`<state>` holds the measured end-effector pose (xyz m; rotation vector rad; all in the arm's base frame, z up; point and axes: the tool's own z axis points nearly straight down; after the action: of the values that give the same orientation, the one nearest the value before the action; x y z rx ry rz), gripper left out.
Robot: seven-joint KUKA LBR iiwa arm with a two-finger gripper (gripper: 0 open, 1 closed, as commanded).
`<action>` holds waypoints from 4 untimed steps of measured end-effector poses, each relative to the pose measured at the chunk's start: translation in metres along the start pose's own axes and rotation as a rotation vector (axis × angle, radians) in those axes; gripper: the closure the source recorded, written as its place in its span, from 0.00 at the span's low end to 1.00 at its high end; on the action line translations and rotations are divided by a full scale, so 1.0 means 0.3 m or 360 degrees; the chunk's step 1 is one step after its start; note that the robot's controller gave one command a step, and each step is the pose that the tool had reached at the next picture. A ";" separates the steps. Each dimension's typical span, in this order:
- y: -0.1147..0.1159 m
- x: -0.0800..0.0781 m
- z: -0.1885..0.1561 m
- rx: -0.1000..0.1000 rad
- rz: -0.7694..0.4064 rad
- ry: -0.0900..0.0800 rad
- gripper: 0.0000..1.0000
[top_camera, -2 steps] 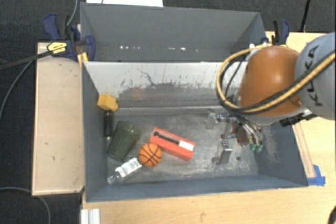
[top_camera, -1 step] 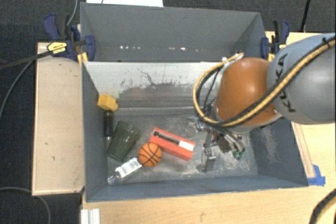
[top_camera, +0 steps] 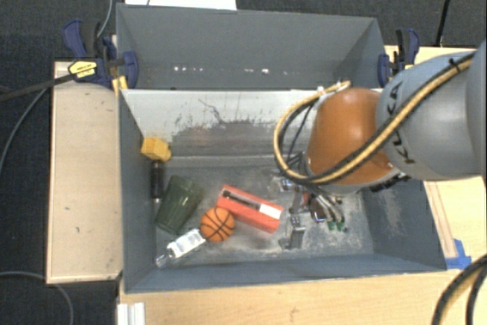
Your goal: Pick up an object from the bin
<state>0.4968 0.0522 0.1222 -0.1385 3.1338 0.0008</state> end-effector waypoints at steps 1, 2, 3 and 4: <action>0.058 -0.020 0.060 0.0000 0.0196 0.0005 0.00; 0.173 -0.117 0.156 -0.0002 -0.0404 -0.0035 1.00; 0.172 -0.117 0.156 -0.0002 -0.0404 -0.0035 1.00; 0.176 -0.111 0.017 -0.0001 -0.0410 -0.0014 1.00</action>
Offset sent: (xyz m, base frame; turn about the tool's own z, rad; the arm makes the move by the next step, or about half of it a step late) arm 0.0245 0.0533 -0.0522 -0.2556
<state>0.5253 0.1079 0.1172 -0.5386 3.0817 0.0010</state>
